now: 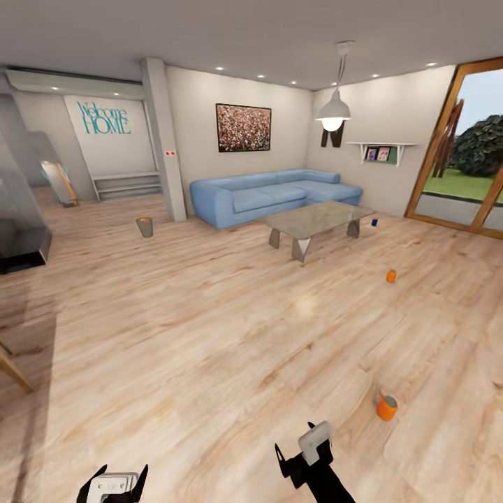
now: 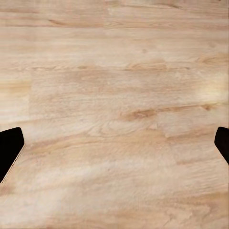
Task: Put the three can of soda from the living room inside the tash can in the kitchen.
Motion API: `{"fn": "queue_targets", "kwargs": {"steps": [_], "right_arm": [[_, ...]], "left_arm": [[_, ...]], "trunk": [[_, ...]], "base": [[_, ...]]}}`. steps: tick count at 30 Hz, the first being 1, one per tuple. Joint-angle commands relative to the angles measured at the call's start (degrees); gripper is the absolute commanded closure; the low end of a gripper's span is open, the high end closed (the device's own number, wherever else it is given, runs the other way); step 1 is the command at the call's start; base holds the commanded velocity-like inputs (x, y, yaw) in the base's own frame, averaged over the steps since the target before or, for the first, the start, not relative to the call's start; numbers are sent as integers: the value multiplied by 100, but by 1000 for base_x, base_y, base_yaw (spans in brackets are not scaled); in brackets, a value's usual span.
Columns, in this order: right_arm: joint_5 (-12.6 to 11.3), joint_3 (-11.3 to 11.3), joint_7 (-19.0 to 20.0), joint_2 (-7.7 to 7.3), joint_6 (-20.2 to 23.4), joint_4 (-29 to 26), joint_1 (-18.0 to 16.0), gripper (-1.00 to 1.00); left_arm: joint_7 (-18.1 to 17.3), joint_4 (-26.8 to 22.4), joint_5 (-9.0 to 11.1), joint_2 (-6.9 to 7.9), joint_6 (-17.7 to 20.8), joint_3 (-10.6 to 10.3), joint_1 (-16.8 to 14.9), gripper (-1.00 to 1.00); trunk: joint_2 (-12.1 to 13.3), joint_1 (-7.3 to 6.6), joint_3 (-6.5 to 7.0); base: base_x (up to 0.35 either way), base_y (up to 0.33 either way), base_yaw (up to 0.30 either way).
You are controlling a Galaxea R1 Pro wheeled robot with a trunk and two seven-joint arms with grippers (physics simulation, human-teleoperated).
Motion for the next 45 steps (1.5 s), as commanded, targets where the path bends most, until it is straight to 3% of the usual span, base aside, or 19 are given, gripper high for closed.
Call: {"fn": "queue_targets", "kwargs": {"steps": [1, 23, 45], "right_arm": [[0, 1, 0, 0, 0, 0, 0, -100], [0, 2, 10, -27, -6, -1, 0, -100], [7, -7, 10, -37, -12, -9, 0, -100]], "left_arm": [[0, 1, 0, 0, 0, 0, 0, -100], [0, 2, -7, 0, 0, 0, 0, -100], [-1, 154, 4, -1, 1, 4, 0, -100]], "trunk": [[0, 0, 0], [0, 0, 0], [0, 0, 0]], "base": [[274, 66, 245], [291, 9, 219], [324, 0, 17]]}}
